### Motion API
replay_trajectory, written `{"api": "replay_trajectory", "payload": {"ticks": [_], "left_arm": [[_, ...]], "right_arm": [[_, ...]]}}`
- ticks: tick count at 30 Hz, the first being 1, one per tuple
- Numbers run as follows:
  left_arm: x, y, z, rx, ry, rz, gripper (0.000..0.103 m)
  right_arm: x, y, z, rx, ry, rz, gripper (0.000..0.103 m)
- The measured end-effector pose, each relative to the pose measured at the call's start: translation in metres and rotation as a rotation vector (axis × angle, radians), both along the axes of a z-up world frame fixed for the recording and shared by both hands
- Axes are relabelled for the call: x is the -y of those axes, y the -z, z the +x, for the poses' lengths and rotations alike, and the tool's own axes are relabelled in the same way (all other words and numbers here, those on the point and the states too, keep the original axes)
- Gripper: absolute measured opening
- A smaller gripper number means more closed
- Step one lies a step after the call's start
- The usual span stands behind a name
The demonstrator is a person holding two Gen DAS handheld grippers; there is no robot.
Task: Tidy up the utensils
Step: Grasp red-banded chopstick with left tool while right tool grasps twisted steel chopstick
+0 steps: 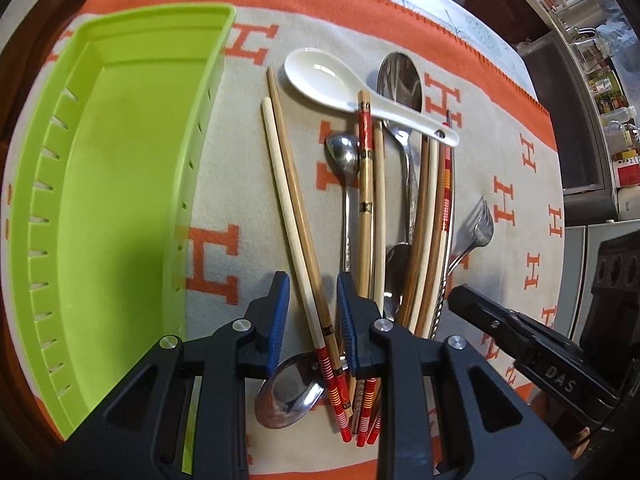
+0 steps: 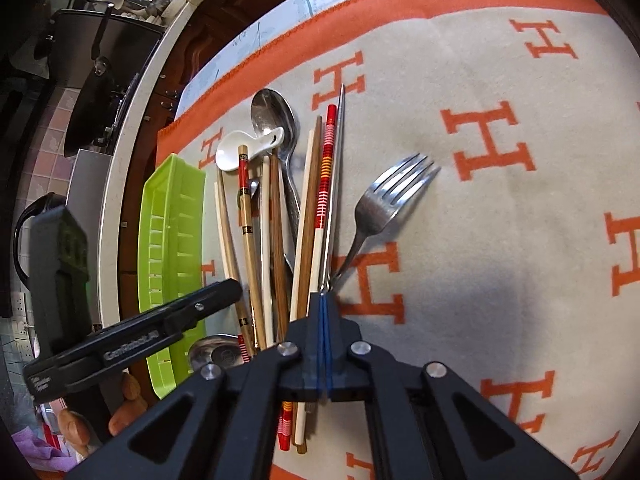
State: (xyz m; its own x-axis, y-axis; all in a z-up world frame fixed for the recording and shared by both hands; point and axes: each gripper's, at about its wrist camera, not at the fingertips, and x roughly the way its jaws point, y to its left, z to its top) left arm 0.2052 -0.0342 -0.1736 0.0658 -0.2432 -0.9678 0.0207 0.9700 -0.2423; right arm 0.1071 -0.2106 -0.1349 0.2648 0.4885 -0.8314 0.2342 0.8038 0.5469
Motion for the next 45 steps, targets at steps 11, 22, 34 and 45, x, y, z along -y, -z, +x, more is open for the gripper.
{"api": "replay_trajectory", "payload": {"ticks": [11,22,34,45], "left_arm": [[0.001,0.008,-0.006,0.005,-0.002,-0.02,0.006],[-0.003,-0.003,-0.01,0.049,-0.04,-0.023,0.004],[-0.016,-0.007,-0.014,0.027,-0.037,-0.063,0.005],[-0.013,0.003,-0.013,0.008,-0.045,-0.079,0.005]], "right_arm": [[0.003,-0.004,-0.008,0.007,0.011,0.038,0.001],[-0.001,0.007,-0.005,-0.024,0.012,0.041,0.023],[-0.008,0.017,-0.007,-0.041,0.001,0.085,0.015],[-0.001,0.015,-0.011,-0.033,0.021,0.122,0.015]]}}
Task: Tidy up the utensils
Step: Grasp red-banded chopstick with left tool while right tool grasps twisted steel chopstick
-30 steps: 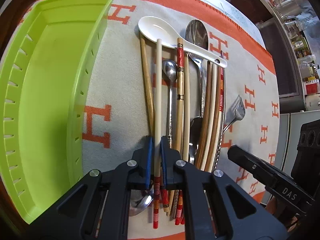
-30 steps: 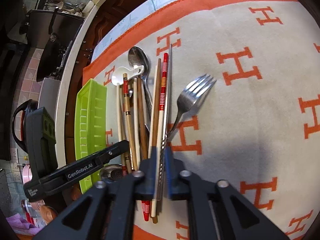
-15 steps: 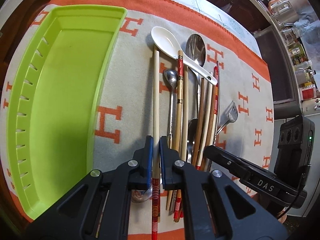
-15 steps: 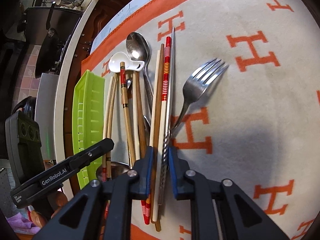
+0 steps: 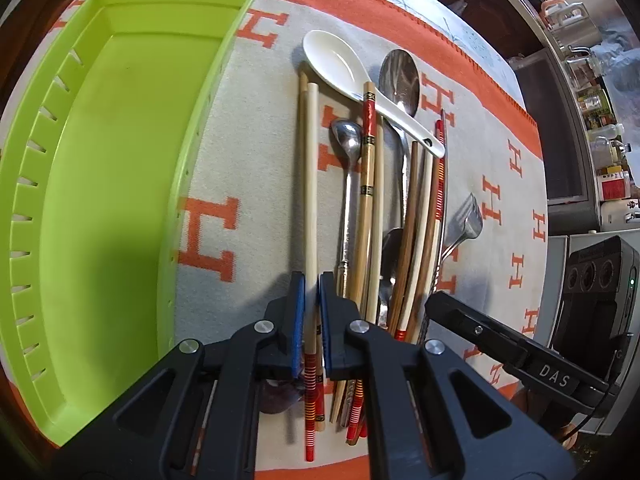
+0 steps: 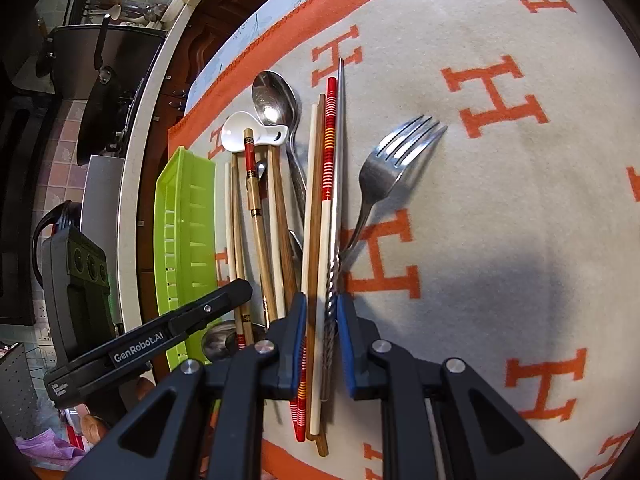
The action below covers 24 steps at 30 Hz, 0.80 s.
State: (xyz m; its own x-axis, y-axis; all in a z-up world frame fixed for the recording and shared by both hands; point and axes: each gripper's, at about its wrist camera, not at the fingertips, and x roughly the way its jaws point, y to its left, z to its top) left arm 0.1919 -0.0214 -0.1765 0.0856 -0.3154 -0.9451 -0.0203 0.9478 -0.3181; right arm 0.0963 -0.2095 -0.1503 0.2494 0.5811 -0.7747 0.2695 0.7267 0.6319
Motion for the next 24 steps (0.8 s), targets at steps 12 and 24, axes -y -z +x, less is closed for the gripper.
{"api": "replay_trajectory", "payload": {"ticks": [12,24], "left_arm": [[-0.0052,-0.0035,-0.0021,0.003,0.004,0.014,0.005],[-0.0006,-0.0064,-0.0064,0.015,0.035,0.015,0.019]], "right_arm": [[0.0003,-0.0031,-0.0012,0.014,0.0,-0.006,0.011],[0.0008,0.0022,-0.0006,0.008,0.009,0.015,0.011]]}}
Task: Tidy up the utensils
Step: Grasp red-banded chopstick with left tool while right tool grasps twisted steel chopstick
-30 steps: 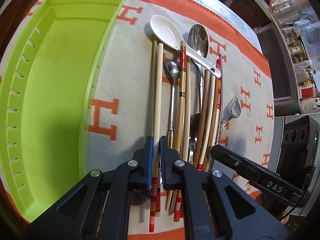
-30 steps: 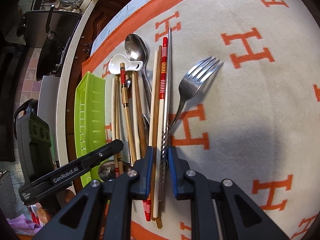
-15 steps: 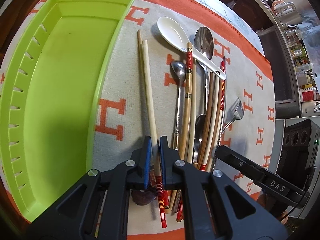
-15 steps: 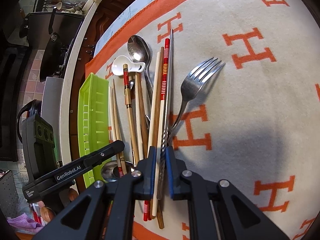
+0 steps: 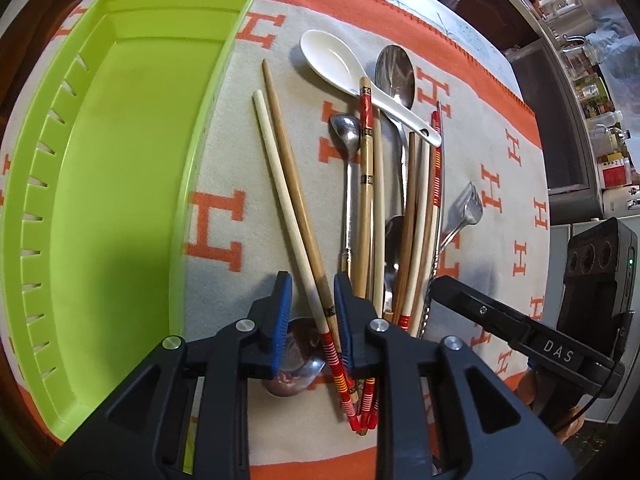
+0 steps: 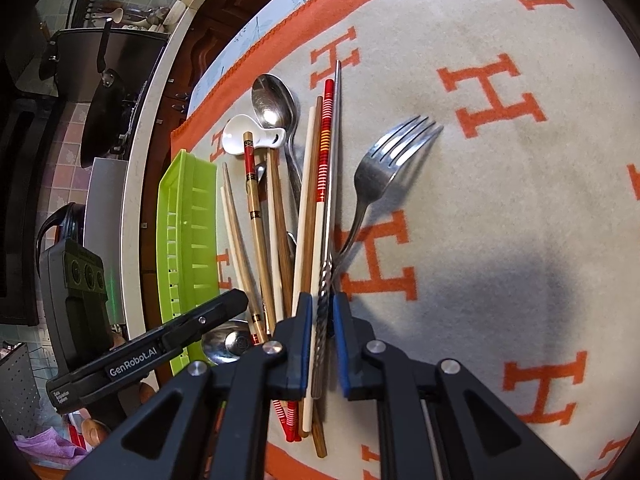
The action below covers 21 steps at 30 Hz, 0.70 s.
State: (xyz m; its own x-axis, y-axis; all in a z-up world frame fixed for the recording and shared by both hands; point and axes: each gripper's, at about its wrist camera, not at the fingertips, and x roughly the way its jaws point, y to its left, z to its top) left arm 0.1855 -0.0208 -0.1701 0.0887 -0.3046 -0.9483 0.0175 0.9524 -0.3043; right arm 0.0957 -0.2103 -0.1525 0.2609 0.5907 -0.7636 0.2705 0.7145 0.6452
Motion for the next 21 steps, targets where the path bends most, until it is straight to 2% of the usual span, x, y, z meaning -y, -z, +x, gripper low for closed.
{"api": "replay_trajectory", "payload": {"ticks": [15,16,17,21], "left_arm": [[-0.006,0.008,-0.005,-0.001,-0.04,-0.037,0.01],[-0.008,0.007,-0.005,0.005,-0.044,-0.045,0.006],[-0.008,0.006,-0.006,0.01,-0.047,-0.048,0.005],[-0.012,-0.001,-0.008,0.038,-0.064,-0.035,0.004]], "right_arm": [[0.003,0.001,-0.003,0.018,-0.003,0.021,0.01],[0.002,0.001,-0.003,0.02,-0.004,0.019,0.007],[0.001,0.001,-0.003,0.021,-0.005,0.015,0.003],[-0.001,-0.002,-0.003,0.036,-0.003,0.009,0.0]]}}
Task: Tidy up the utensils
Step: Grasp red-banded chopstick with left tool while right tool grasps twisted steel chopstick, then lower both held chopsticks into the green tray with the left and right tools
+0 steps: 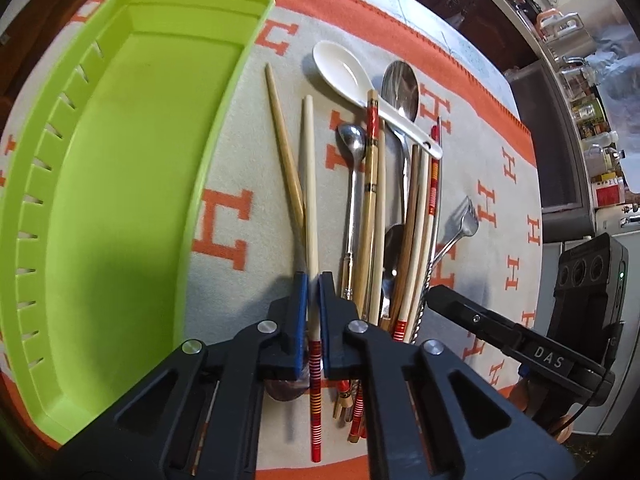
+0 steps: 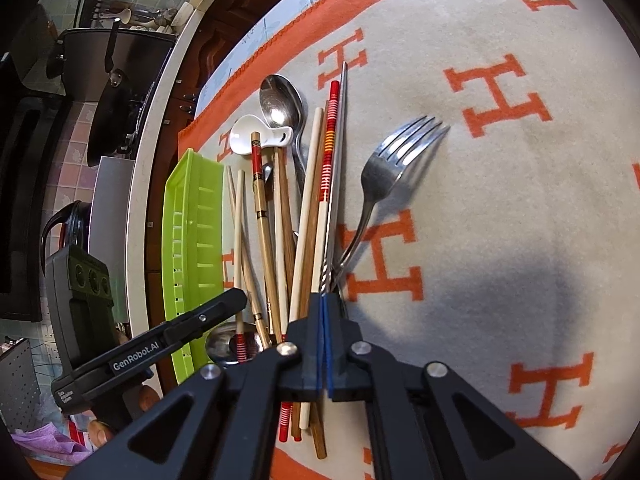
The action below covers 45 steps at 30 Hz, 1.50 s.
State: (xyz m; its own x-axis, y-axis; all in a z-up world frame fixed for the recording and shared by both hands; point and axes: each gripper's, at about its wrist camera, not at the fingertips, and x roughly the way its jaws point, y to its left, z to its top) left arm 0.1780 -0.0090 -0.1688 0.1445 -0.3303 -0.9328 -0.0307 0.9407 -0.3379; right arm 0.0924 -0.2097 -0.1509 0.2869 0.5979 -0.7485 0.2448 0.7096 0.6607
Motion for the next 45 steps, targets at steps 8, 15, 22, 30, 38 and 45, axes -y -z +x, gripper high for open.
{"api": "replay_trajectory", "payload": {"ticks": [8,15,22,30,38,45], "left_arm": [[-0.002,-0.025,-0.005,0.052,0.016,-0.008,0.003],[-0.02,-0.076,-0.01,0.15,0.017,0.025,0.003],[-0.068,-0.09,-0.009,0.176,-0.041,0.105,0.003],[-0.096,-0.054,-0.007,0.12,-0.046,0.174,0.003],[-0.093,-0.037,-0.014,0.13,-0.011,0.239,0.003],[-0.1,-0.035,-0.02,0.13,-0.017,0.232,0.004]], "right_arm": [[-0.006,-0.014,-0.001,0.048,-0.005,-0.039,0.0],[-0.002,-0.008,0.005,-0.001,0.011,-0.045,0.004],[-0.005,0.001,0.011,-0.027,0.011,-0.066,0.014],[-0.008,-0.001,0.009,-0.003,0.03,-0.074,0.006],[-0.008,-0.019,-0.005,0.024,0.056,-0.092,0.005],[-0.021,-0.051,-0.019,0.078,0.065,-0.073,0.005]]}}
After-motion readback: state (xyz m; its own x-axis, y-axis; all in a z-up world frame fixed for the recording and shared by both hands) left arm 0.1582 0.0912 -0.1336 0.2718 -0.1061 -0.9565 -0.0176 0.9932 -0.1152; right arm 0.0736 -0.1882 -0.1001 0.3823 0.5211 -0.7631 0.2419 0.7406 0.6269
